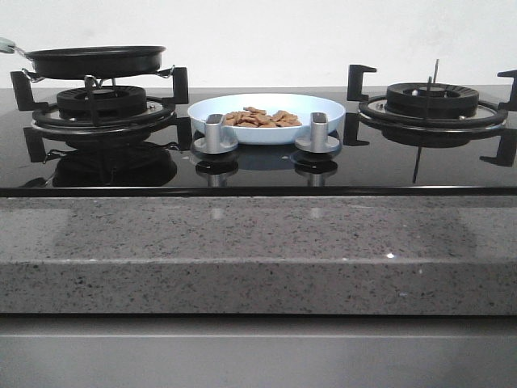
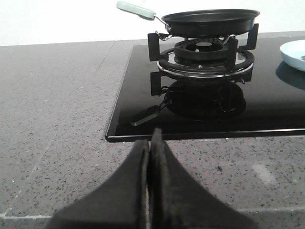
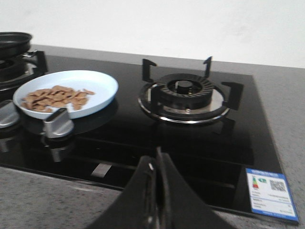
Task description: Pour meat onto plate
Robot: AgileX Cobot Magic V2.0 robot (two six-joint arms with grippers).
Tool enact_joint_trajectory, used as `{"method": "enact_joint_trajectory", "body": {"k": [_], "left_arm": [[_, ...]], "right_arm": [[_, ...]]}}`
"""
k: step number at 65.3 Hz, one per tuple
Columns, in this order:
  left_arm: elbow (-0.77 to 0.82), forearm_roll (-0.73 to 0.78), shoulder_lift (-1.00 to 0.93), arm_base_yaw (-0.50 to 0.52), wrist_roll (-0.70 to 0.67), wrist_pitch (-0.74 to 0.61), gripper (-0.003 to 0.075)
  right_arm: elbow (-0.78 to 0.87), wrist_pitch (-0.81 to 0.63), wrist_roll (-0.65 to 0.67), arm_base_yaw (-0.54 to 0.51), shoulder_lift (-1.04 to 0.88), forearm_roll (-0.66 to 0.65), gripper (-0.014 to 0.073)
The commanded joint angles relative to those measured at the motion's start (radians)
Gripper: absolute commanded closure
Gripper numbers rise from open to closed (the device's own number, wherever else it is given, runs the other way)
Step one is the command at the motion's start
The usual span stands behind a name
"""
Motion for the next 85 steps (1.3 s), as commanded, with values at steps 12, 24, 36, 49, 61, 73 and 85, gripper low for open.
{"method": "enact_joint_trajectory", "body": {"k": [12, 24, 36, 49, 61, 73, 85], "left_arm": [[0.007, -0.009, -0.018, -0.009, -0.009, -0.088, 0.0741], [0.007, -0.009, -0.016, -0.009, -0.009, -0.088, 0.0741], [0.007, -0.009, -0.016, -0.009, -0.009, -0.088, 0.0741], [0.007, -0.009, -0.016, -0.009, -0.009, -0.088, 0.0741], [0.007, -0.009, -0.016, -0.009, -0.009, -0.088, 0.0741], [0.007, -0.009, -0.016, -0.009, -0.009, -0.088, 0.0741], [0.007, -0.009, -0.016, -0.009, -0.009, -0.088, 0.0741]], "right_arm": [[0.198, -0.147, 0.114, -0.079, -0.198, -0.013, 0.0654], [0.262, -0.117, 0.114, -0.079, -0.213, -0.014, 0.0654], [0.262, -0.114, 0.114, -0.079, -0.213, -0.035, 0.0654], [0.262, -0.113, 0.114, -0.079, -0.213, -0.035, 0.0654], [0.262, -0.113, 0.114, -0.079, -0.213, -0.035, 0.0654], [0.262, -0.113, 0.114, -0.079, -0.213, -0.035, 0.0654], [0.262, -0.113, 0.114, -0.079, -0.213, -0.035, 0.0654]]}}
